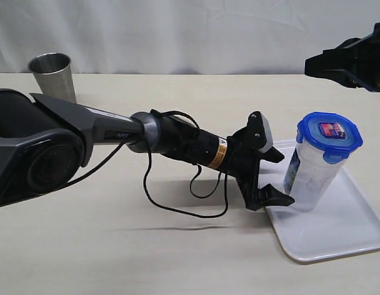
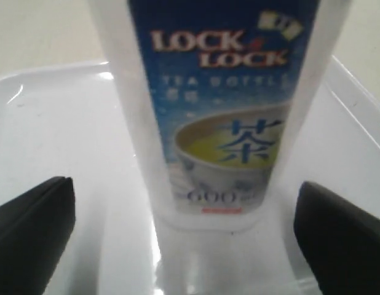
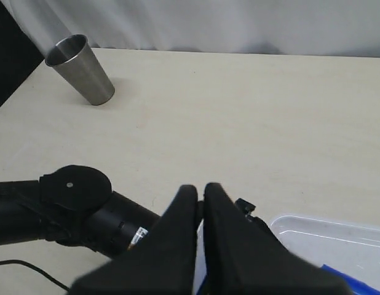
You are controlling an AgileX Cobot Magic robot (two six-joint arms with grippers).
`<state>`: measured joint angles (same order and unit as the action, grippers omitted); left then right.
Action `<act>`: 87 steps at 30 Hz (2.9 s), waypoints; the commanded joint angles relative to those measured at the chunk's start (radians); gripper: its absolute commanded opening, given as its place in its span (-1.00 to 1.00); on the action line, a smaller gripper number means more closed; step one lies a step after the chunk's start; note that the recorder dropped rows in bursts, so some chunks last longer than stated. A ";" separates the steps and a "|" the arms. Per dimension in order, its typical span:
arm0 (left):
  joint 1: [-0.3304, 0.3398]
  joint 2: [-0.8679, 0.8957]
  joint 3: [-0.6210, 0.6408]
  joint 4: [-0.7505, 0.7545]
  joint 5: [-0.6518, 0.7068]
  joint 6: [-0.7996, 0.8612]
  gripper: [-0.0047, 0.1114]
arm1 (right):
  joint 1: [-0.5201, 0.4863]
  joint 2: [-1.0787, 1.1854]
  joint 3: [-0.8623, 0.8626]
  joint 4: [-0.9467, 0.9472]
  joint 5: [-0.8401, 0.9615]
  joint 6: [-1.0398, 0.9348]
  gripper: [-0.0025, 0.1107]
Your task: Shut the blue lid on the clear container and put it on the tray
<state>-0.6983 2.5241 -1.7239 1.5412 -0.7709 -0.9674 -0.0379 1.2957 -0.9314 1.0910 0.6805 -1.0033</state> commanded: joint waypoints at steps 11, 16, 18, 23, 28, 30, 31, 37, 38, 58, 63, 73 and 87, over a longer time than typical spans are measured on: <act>0.063 -0.138 -0.004 0.203 0.015 -0.250 -0.36 | -0.005 -0.007 0.002 -0.011 0.021 -0.007 -0.88; 0.104 -0.172 0.000 0.203 -0.019 -0.316 -0.92 | -0.005 -0.016 0.002 -0.011 0.066 -0.029 -0.88; 0.106 -0.196 0.030 0.203 0.027 -0.319 -0.92 | -0.005 -0.046 0.002 -0.009 0.070 -0.033 -0.88; 0.104 -0.332 0.189 0.203 0.295 -0.319 -0.92 | -0.005 -0.182 0.002 -0.008 0.062 -0.055 -0.88; 0.104 -0.453 0.305 0.203 0.435 -0.337 -0.92 | -0.005 -0.289 0.039 0.001 0.035 -0.058 -0.88; 0.104 -0.495 0.338 0.203 0.466 -0.374 -0.92 | -0.005 -0.333 0.065 0.001 -0.002 -0.058 -0.88; 0.104 -0.517 0.356 0.203 0.484 -0.388 -0.92 | -0.005 -0.351 0.079 0.001 -0.022 -0.058 -0.88; 0.104 -0.632 0.462 0.203 0.580 -0.481 -0.92 | -0.005 -0.486 0.130 0.001 -0.068 -0.058 -0.88; 0.104 -0.649 0.481 0.203 0.587 -0.481 -0.92 | -0.005 -0.506 0.137 0.001 -0.068 -0.058 -0.88; 0.104 -0.982 0.774 0.194 0.593 -0.481 -0.92 | -0.005 -0.930 0.284 0.001 -0.046 -0.063 -0.88; 0.104 -1.056 0.840 0.194 0.575 -0.481 -0.92 | -0.005 -1.068 0.343 0.001 -0.046 -0.058 -0.88; 0.104 -1.089 0.866 0.192 0.436 -0.481 -0.92 | -0.005 -1.263 0.380 -0.012 -0.048 -0.044 -0.88; 0.104 -1.089 0.866 0.200 0.422 -0.481 -0.92 | -0.005 -1.296 0.378 -0.005 -0.048 -0.001 -0.88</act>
<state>-0.5936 1.4419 -0.8624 1.7428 -0.3434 -1.4374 -0.0379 0.0051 -0.5567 1.0890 0.6285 -1.0323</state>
